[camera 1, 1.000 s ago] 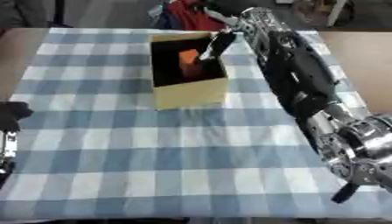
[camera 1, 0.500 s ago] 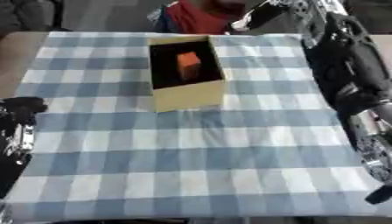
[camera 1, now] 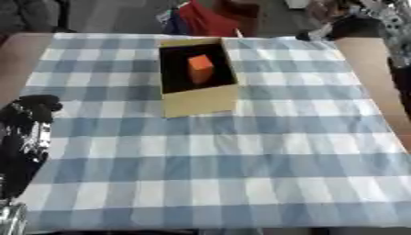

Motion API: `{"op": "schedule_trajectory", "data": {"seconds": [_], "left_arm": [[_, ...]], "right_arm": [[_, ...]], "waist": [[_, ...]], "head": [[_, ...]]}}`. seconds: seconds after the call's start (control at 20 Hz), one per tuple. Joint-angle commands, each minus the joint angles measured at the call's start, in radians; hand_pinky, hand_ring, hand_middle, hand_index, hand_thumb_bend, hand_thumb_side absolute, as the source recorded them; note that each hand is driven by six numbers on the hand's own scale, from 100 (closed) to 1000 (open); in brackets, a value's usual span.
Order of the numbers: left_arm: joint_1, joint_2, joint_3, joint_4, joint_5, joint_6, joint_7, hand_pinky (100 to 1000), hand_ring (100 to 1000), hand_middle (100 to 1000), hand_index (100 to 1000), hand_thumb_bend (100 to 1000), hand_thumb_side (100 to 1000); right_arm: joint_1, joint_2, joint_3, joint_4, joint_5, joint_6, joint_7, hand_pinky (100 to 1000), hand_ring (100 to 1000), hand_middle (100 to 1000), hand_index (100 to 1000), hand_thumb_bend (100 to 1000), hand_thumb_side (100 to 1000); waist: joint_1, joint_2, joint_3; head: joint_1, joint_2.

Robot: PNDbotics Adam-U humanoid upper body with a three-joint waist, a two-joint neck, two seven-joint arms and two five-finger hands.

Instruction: Pick up objects on the table and place them in the box.

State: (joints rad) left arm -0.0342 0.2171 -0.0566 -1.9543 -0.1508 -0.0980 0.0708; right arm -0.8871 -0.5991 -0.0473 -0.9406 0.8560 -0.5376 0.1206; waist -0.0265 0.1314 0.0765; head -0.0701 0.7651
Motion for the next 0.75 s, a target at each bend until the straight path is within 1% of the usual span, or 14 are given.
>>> {"op": "schedule_trajectory", "data": {"seconds": [0.05,0.1,0.15,0.45,0.75], "left_arm": [[-0.004,0.009,0.01,-0.011,-0.006,-0.001,0.007,855,719,665,723,100,605],[-0.004,0.009,0.011,-0.012,-0.007,-0.001,0.008,855,719,665,723,100,606],[-0.003,0.008,0.011,-0.012,-0.007,-0.001,0.009,855,720,665,722,100,606],[0.0,0.007,0.013,-0.012,-0.011,0.001,0.011,855,721,666,722,100,608],[0.006,0.007,0.015,-0.011,-0.013,0.002,0.013,856,722,666,721,100,611]], "right_arm": [[0.038,-0.09,-0.031,-0.067,-0.07,0.018,-0.029,764,787,788,942,665,509],[0.063,-0.103,-0.04,-0.081,-0.087,0.026,-0.035,763,785,786,941,671,479],[0.09,-0.118,-0.05,-0.096,-0.102,0.035,-0.042,763,785,784,940,670,508],[0.236,-0.182,-0.106,-0.17,-0.172,0.076,-0.074,759,781,778,930,671,513],[0.342,-0.209,-0.151,-0.208,-0.212,0.106,-0.107,755,778,770,920,672,511]], "waist": [[0.003,-0.008,-0.009],[0.003,-0.007,-0.011],[0.004,-0.006,-0.013],[0.008,0.001,-0.031],[0.007,-0.002,-0.046]], "head": [[0.013,0.005],[0.016,0.005],[0.019,0.005],[0.035,0.005],[0.053,0.005]]}}
